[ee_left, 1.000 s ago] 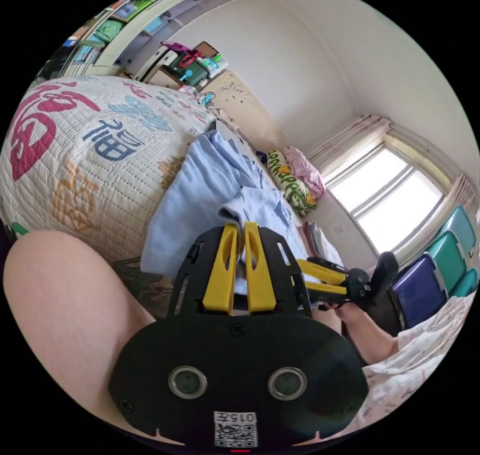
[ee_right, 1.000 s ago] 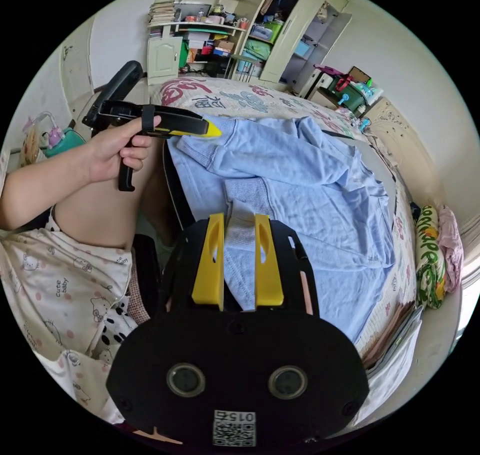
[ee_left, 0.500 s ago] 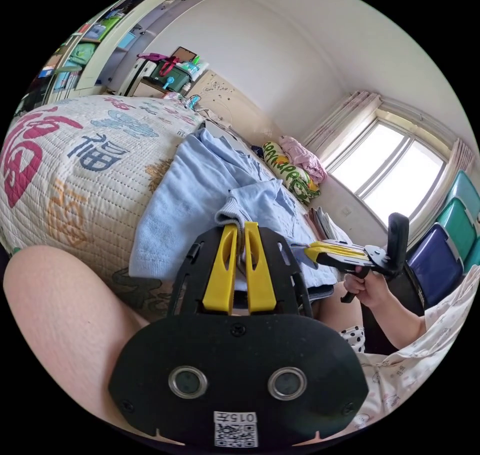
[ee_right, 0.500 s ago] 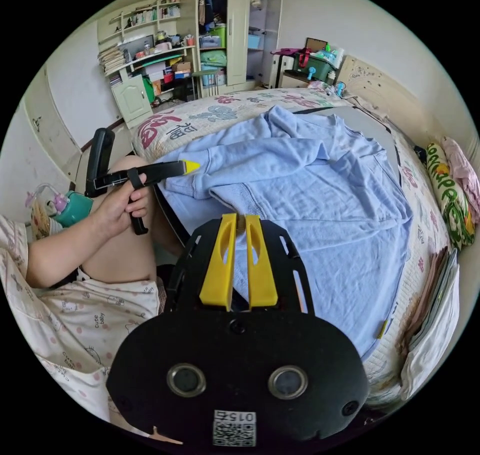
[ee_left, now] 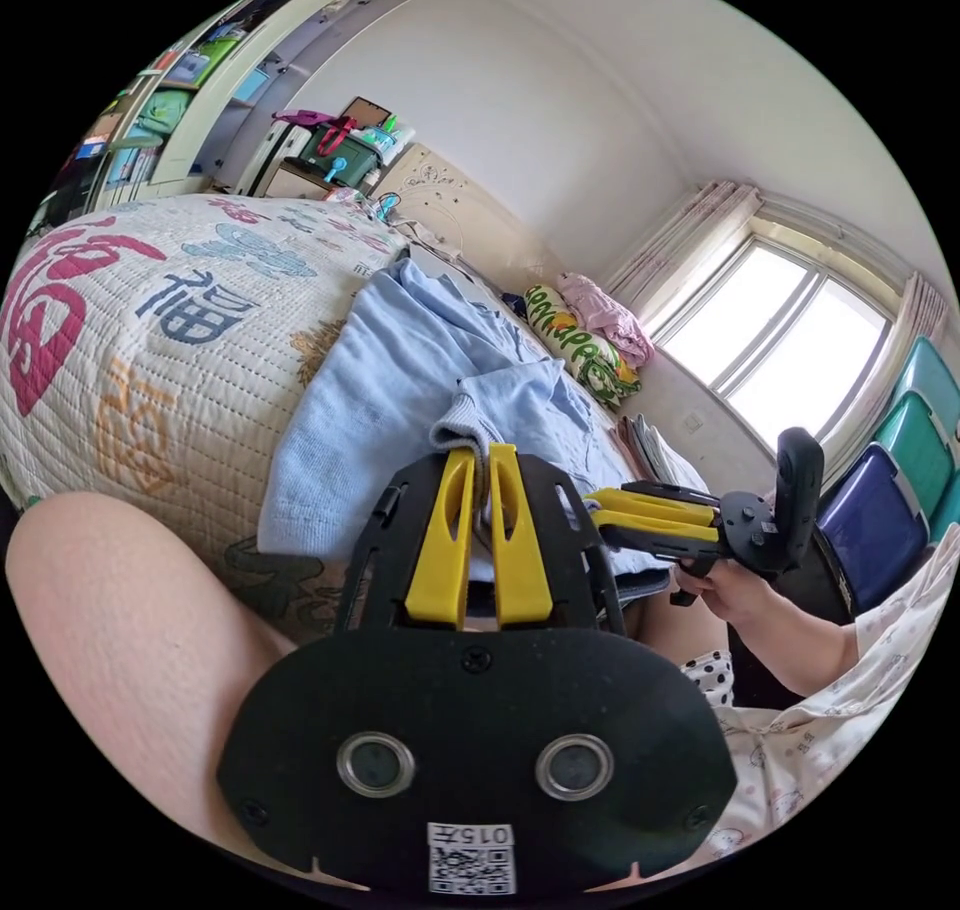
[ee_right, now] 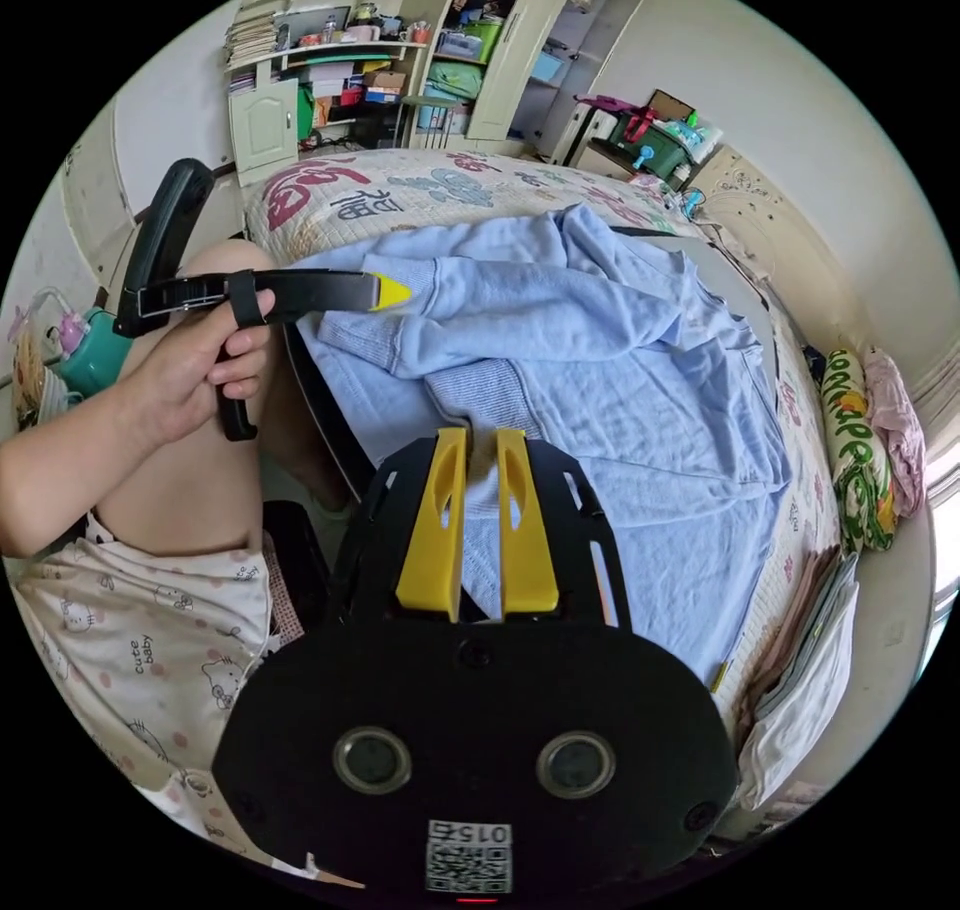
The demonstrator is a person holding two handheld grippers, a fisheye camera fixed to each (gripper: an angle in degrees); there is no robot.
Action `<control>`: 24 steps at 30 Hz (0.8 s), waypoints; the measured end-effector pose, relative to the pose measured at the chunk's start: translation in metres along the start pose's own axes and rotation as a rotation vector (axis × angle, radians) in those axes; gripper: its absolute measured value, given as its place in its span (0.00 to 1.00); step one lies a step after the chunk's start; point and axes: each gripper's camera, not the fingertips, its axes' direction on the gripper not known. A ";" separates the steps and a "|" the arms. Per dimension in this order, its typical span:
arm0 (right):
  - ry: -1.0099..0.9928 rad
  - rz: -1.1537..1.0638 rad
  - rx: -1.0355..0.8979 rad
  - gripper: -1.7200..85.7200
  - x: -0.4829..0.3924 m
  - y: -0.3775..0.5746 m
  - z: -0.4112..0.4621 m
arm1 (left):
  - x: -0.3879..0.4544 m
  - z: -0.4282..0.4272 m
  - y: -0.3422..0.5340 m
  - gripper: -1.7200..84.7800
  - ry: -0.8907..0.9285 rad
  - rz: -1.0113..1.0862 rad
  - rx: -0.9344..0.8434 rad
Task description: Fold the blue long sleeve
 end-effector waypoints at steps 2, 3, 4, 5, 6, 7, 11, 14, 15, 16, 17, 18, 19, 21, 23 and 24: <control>-0.047 0.030 0.002 0.06 0.001 -0.020 -0.013 | -0.007 0.002 -0.004 0.02 -0.003 0.001 -0.001; -0.101 0.064 0.008 0.06 0.006 -0.033 -0.024 | -0.013 0.003 -0.009 0.02 -0.002 -0.006 -0.011; -0.133 0.082 0.013 0.06 0.010 -0.039 -0.030 | -0.015 0.003 -0.012 0.02 0.000 -0.014 -0.021; -0.209 0.121 0.034 0.05 0.022 -0.051 -0.044 | -0.023 0.002 -0.022 0.02 0.021 -0.046 -0.038; -0.287 0.171 0.066 0.05 0.039 -0.063 -0.063 | -0.030 -0.004 -0.038 0.02 0.066 -0.073 -0.045; -0.317 0.197 0.081 0.05 0.050 -0.068 -0.073 | -0.033 -0.009 -0.050 0.02 0.091 -0.070 -0.040; -0.236 0.344 0.139 0.05 0.162 -0.101 -0.172 | -0.056 -0.067 -0.203 0.02 0.078 0.091 -0.004; 0.186 0.592 0.190 0.06 0.286 -0.111 -0.283 | -0.113 -0.129 -0.361 0.04 -0.178 0.086 0.111; 0.297 0.803 0.259 0.06 0.336 -0.100 -0.331 | -0.141 -0.156 -0.415 0.05 -0.374 0.017 0.196; 0.321 0.900 0.298 0.07 0.356 -0.091 -0.354 | -0.152 -0.168 -0.436 0.06 -0.467 -0.014 0.234; 0.342 1.055 0.364 0.08 0.377 -0.073 -0.388 | -0.170 -0.185 -0.466 0.08 -0.617 -0.063 0.283; 0.325 1.151 0.459 0.09 0.377 -0.057 -0.413 | -0.186 -0.197 -0.481 0.12 -0.646 -0.125 0.321; 0.297 1.150 0.509 0.09 0.370 -0.053 -0.421 | -0.192 -0.200 -0.484 0.12 -0.611 -0.132 0.335; 0.149 1.035 0.522 0.12 0.327 -0.054 -0.420 | -0.210 -0.191 -0.471 0.13 -0.382 -0.047 0.332; 0.032 0.960 0.422 0.12 0.280 -0.057 -0.399 | -0.224 -0.166 -0.446 0.12 -0.287 0.006 0.214; -0.045 0.941 0.371 0.13 0.248 -0.055 -0.385 | -0.239 -0.147 -0.425 0.12 -0.246 0.003 0.121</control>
